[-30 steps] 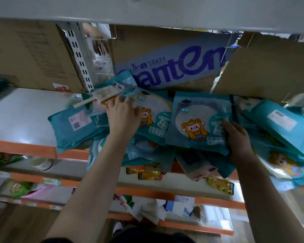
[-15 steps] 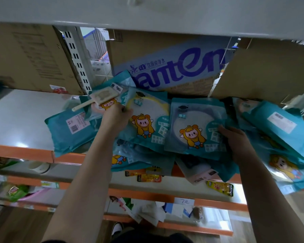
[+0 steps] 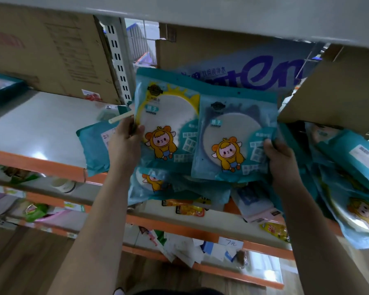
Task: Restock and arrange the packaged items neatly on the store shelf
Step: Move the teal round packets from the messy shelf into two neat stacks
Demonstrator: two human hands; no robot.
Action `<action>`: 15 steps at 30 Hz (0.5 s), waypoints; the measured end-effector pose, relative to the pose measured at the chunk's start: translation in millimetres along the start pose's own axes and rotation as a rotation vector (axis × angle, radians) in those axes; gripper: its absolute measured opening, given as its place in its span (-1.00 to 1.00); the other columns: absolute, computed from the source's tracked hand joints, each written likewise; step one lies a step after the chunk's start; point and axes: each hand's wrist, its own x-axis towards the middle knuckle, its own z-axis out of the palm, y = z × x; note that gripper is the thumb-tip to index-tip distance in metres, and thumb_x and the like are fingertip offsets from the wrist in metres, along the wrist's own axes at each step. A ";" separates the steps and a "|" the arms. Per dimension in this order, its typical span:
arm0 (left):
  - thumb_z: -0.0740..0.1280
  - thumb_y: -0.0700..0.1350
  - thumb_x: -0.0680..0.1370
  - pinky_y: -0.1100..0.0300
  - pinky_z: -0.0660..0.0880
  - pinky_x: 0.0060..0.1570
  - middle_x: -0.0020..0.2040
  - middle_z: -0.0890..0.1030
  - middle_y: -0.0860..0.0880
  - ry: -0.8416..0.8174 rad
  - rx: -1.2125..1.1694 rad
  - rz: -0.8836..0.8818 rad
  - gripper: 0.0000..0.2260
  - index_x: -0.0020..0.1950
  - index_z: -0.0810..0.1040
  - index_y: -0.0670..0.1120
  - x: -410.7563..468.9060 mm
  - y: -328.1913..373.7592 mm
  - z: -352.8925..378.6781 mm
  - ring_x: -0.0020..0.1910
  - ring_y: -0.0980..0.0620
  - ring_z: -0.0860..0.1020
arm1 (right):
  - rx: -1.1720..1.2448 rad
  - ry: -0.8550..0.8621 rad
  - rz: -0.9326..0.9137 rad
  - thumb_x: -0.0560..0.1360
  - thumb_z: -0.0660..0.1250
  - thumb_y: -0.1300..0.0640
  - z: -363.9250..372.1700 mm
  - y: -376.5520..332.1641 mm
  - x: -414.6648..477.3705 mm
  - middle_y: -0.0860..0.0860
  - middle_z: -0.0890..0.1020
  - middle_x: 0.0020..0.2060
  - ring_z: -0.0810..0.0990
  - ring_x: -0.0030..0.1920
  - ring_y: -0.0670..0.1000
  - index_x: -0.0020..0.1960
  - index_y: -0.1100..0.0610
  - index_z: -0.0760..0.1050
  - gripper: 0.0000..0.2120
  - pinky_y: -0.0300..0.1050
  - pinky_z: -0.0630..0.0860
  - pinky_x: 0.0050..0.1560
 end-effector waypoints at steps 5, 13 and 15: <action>0.24 0.00 0.49 -0.24 0.55 -0.03 -0.07 0.61 -0.21 0.093 -0.050 -0.069 -0.77 0.00 0.52 -0.12 7.5 -19.3 -62.5 -0.05 -0.24 0.59 | -0.051 -0.085 -0.090 0.62 0.22 0.11 67.0 -1.3 -7.5 0.13 0.67 -0.09 0.65 -0.04 0.20 -0.02 0.12 0.58 -0.83 0.24 0.57 0.05; 0.26 -0.11 0.57 0.03 0.53 -0.23 -0.20 0.57 0.04 0.209 0.002 -0.065 -0.94 -0.09 0.49 -0.01 25.9 -78.6 -196.3 -0.17 -0.04 0.56 | -0.042 -0.129 -0.113 0.64 0.17 0.04 211.5 1.6 -52.0 -0.01 0.63 -0.13 0.61 -0.11 -0.05 -0.08 0.03 0.51 -0.80 -0.06 0.53 -0.01; 0.26 -0.14 0.57 0.08 0.48 -0.24 -0.24 0.55 0.07 0.225 0.027 -0.047 -0.91 -0.12 0.48 0.01 33.5 -92.4 -231.3 -0.23 0.02 0.52 | 0.022 -0.105 -0.078 0.65 0.17 0.05 248.3 4.9 -66.4 -0.10 0.64 -0.22 0.63 -0.20 -0.13 -0.10 0.04 0.51 -0.79 -0.13 0.57 -0.12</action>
